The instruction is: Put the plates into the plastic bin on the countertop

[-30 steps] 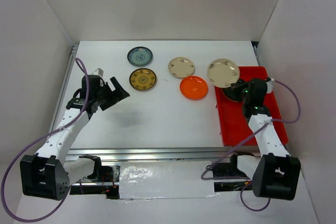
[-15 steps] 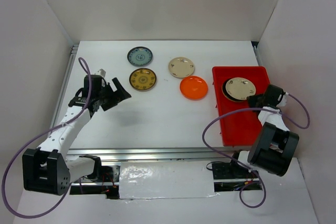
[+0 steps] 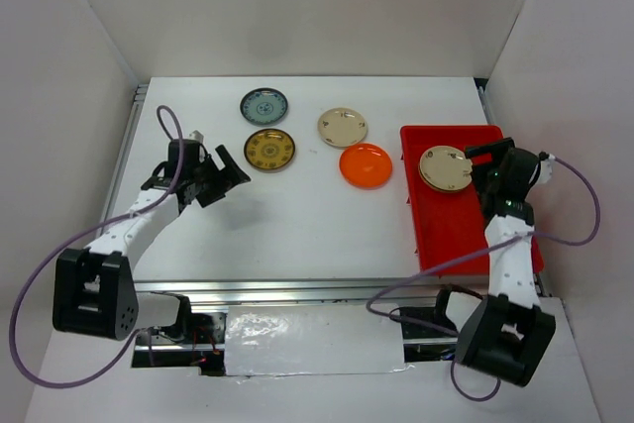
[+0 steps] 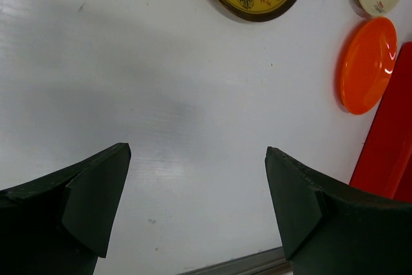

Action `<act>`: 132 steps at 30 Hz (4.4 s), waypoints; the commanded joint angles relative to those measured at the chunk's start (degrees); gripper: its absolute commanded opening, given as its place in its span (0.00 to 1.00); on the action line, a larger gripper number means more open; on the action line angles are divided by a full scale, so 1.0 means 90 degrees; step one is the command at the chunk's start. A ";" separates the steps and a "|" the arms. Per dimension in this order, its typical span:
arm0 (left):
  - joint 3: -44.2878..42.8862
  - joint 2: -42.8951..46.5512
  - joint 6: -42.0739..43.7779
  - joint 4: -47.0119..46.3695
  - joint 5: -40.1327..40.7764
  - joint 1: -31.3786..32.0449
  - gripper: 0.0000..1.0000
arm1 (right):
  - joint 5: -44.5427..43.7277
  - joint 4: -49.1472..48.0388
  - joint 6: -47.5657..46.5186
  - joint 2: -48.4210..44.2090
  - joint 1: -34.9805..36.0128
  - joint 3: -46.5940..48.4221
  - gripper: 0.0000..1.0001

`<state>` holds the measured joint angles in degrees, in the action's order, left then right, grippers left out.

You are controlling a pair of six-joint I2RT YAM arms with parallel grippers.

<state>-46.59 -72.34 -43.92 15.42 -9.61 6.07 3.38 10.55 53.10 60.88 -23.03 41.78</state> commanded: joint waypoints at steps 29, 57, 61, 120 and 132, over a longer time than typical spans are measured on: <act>-0.1330 -0.3265 -0.0891 -0.1167 0.0998 0.0204 0.00 | 0.2669 -0.1000 -0.1064 -0.1396 0.3972 -0.0269 1.00; -0.0556 -0.0351 -0.0236 -0.0843 -0.1256 0.0986 0.00 | 0.2896 -0.4091 -0.0764 0.3498 0.5498 0.0641 0.59; -0.0644 -0.0449 -0.0286 -0.0893 -0.1384 0.0986 0.00 | 0.3033 -0.4423 -0.0529 0.3500 0.5478 0.0534 0.10; -0.5681 -0.7030 -0.2132 -0.2557 0.0012 -0.0479 0.92 | 0.3687 -0.1513 -0.0276 -0.1794 0.0556 -0.1449 1.00; -0.6836 -0.7853 -0.1957 -0.1549 0.0315 -0.0440 0.00 | 0.4264 -0.1826 0.0047 -0.1472 0.0732 -0.1078 1.00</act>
<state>-107.83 -142.10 -63.33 -3.90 -8.36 2.04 39.77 -1.58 52.99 47.35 -17.08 29.36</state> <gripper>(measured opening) 0.052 0.998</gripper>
